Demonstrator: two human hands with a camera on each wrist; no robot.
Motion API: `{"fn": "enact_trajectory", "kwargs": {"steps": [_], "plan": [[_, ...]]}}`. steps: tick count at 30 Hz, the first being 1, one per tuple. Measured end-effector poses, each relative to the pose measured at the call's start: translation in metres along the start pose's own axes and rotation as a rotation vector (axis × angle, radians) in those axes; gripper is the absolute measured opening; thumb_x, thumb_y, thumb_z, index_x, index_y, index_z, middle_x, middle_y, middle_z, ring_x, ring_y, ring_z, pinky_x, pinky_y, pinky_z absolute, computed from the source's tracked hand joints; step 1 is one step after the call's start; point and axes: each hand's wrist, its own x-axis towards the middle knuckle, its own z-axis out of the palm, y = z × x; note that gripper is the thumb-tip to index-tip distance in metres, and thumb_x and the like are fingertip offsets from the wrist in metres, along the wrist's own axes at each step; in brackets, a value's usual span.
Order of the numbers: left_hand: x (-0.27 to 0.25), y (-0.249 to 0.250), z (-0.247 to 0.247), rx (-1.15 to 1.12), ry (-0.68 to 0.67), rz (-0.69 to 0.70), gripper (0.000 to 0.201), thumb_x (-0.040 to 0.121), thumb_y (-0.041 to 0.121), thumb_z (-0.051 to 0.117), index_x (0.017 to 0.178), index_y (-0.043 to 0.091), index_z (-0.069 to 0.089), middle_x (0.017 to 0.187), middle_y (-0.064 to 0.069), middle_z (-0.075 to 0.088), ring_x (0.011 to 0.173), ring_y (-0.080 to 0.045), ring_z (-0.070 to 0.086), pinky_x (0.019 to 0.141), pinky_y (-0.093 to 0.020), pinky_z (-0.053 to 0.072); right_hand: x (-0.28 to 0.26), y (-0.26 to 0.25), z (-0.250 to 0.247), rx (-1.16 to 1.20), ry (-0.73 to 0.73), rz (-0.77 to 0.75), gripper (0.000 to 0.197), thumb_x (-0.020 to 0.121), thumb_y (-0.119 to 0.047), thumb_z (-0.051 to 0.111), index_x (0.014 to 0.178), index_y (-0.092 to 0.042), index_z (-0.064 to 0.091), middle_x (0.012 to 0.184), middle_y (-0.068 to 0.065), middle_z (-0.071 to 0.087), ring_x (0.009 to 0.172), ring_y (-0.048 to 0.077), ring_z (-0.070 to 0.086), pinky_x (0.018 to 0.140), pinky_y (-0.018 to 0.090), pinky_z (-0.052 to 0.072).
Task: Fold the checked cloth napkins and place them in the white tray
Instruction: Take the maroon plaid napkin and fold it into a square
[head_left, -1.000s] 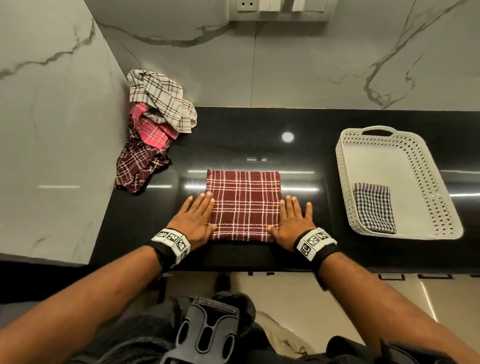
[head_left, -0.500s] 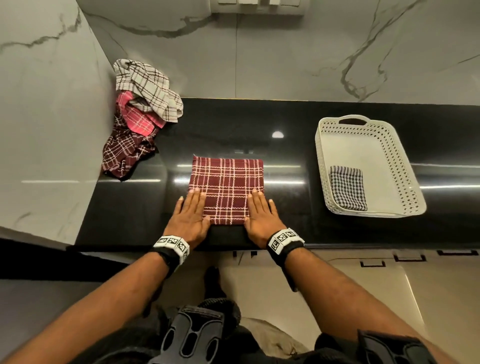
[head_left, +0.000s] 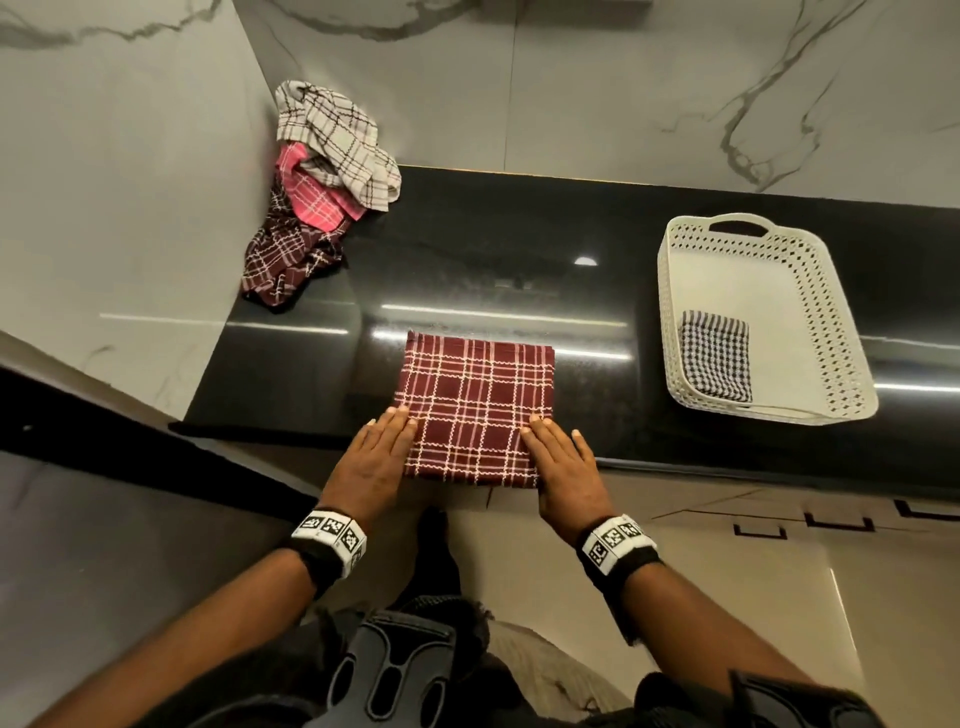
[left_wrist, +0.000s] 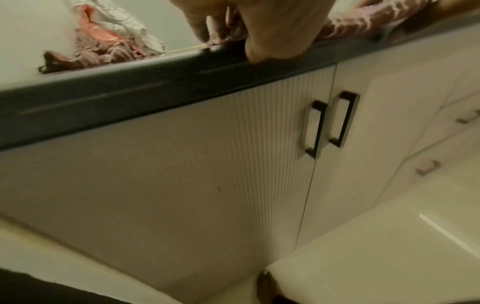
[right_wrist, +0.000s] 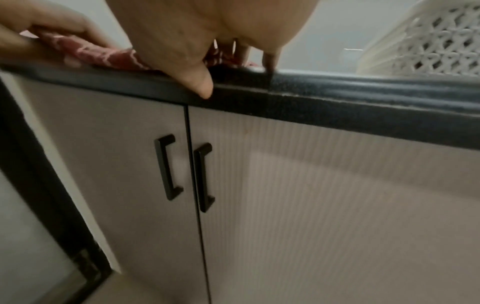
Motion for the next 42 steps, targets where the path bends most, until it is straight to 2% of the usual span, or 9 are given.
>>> {"fn": "enact_trajectory", "kwargs": {"steps": [5, 8, 10, 15, 21, 29, 34, 37, 42], "plan": [[-0.002, 0.001, -0.038, -0.42, 0.109, -0.152, 0.048, 0.067, 0.01, 0.045, 0.109, 0.015, 0.066, 0.113, -0.002, 0.067, 0.104, -0.019, 0.062, 0.095, -0.023, 0.042, 0.002, 0.005, -0.019, 0.425, 0.081, 0.184, 0.045, 0.084, -0.01, 0.062, 0.123, -0.034, 0.065, 0.131, -0.006, 0.063, 0.125, 0.018, 0.054, 0.113, 0.044, 0.034], [0.013, -0.002, -0.056, -0.573, 0.102, -0.322, 0.028, 0.081, 0.01, 0.054, 0.105, 0.021, 0.062, 0.09, 0.007, 0.065, 0.078, -0.013, 0.06, 0.072, -0.028, 0.047, 0.018, 0.006, -0.033, 0.665, 0.087, 0.352, 0.025, 0.091, -0.042, 0.047, 0.11, -0.038, 0.063, 0.105, -0.012, 0.072, 0.101, 0.015, 0.066, 0.098, 0.048, 0.049], [0.031, -0.005, -0.059, -0.611, 0.108, -0.376, 0.006, 0.095, 0.019, 0.059, 0.1, 0.021, 0.06, 0.075, 0.009, 0.063, 0.065, -0.011, 0.06, 0.062, -0.028, 0.045, 0.033, 0.006, -0.037, 0.732, 0.072, 0.427, 0.028, 0.093, -0.047, 0.046, 0.105, -0.029, 0.063, 0.097, -0.008, 0.072, 0.092, 0.015, 0.067, 0.088, 0.05, 0.054], [0.072, -0.008, -0.05, -0.511, 0.046, -0.438, 0.019, 0.101, 0.037, 0.049, 0.104, 0.019, 0.054, 0.084, -0.003, 0.067, 0.075, -0.025, 0.064, 0.066, -0.035, 0.048, 0.056, -0.003, -0.037, 0.64, 0.148, 0.601, 0.033, 0.095, -0.045, 0.039, 0.087, -0.016, 0.054, 0.08, -0.001, 0.065, 0.078, 0.024, 0.064, 0.088, 0.053, 0.051], [0.095, -0.007, -0.043, -0.305, 0.023, -0.482, 0.029, 0.105, 0.038, 0.039, 0.099, 0.011, 0.048, 0.09, -0.018, 0.067, 0.082, -0.042, 0.062, 0.068, -0.041, 0.042, 0.067, -0.012, -0.041, 0.437, 0.099, 0.642, 0.023, 0.105, -0.031, 0.035, 0.093, -0.017, 0.049, 0.076, -0.007, 0.057, 0.077, 0.023, 0.056, 0.1, 0.05, 0.037], [0.1, 0.001, -0.036, -0.222, -0.015, -0.569, 0.024, 0.105, 0.028, 0.036, 0.108, 0.007, 0.045, 0.093, -0.021, 0.067, 0.082, -0.044, 0.065, 0.069, -0.046, 0.046, 0.083, -0.016, -0.047, 0.301, 0.0, 0.655, 0.024, 0.106, -0.031, 0.029, 0.106, -0.012, 0.045, 0.095, 0.009, 0.068, 0.091, 0.032, 0.064, 0.098, 0.051, 0.039], [0.101, 0.005, -0.044, -0.319, -0.033, -0.689, 0.031, 0.103, 0.029, 0.04, 0.124, 0.006, 0.041, 0.108, -0.024, 0.066, 0.096, -0.045, 0.063, 0.081, -0.048, 0.047, 0.085, -0.016, -0.049, 0.327, 0.037, 0.707, 0.024, 0.105, -0.031, 0.033, 0.113, -0.01, 0.042, 0.104, 0.015, 0.07, 0.094, 0.035, 0.065, 0.098, 0.052, 0.042], [0.099, 0.005, -0.051, -0.368, 0.036, -0.734, 0.045, 0.101, 0.034, 0.044, 0.135, 0.006, 0.035, 0.123, -0.022, 0.059, 0.107, -0.041, 0.059, 0.089, -0.049, 0.046, 0.079, -0.021, -0.052, 0.42, 0.127, 0.72, 0.045, 0.103, -0.042, 0.039, 0.133, -0.009, 0.036, 0.128, 0.016, 0.059, 0.111, 0.035, 0.058, 0.101, 0.055, 0.041], [0.1, 0.015, -0.046, -0.078, 0.195, -0.148, 0.045, 0.087, 0.022, 0.048, 0.13, 0.008, 0.052, 0.122, -0.013, 0.057, 0.107, -0.032, 0.055, 0.095, -0.046, 0.043, 0.073, -0.056, -0.052, 0.112, 0.064, 0.341, 0.067, 0.1, -0.049, 0.038, 0.154, -0.014, 0.017, 0.158, 0.009, 0.024, 0.144, 0.03, 0.023, 0.115, 0.058, 0.021]]}}
